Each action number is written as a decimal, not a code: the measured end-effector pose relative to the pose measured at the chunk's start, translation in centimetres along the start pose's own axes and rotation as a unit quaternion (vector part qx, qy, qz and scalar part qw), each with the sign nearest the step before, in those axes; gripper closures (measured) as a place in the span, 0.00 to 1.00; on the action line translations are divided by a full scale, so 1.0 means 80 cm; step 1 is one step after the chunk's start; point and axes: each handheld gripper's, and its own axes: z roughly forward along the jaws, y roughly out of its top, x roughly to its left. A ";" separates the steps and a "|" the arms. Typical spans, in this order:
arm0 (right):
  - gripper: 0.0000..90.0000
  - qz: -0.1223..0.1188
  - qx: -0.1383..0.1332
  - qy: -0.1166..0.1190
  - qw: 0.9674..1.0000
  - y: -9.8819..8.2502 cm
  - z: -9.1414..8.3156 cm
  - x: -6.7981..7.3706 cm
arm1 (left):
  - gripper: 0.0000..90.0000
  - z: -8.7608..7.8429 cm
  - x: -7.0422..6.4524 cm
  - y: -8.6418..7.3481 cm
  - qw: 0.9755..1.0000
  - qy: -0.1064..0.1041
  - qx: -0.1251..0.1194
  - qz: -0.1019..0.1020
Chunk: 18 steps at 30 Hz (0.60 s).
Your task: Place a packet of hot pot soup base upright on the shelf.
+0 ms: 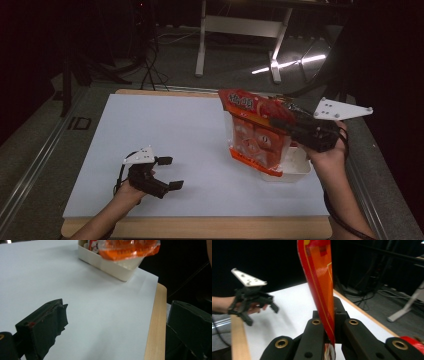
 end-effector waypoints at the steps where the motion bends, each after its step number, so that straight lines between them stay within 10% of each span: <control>1: 1.00 0.003 -0.002 -0.003 1.000 0.001 -0.002 -0.004 | 0.02 -0.001 0.000 -0.003 1.000 0.004 0.001 -0.003; 18: 1.00 0.034 0.005 -0.055 0.998 -0.013 -0.036 -0.055 | 0.00 0.004 0.004 -0.026 0.999 0.025 0.016 -0.017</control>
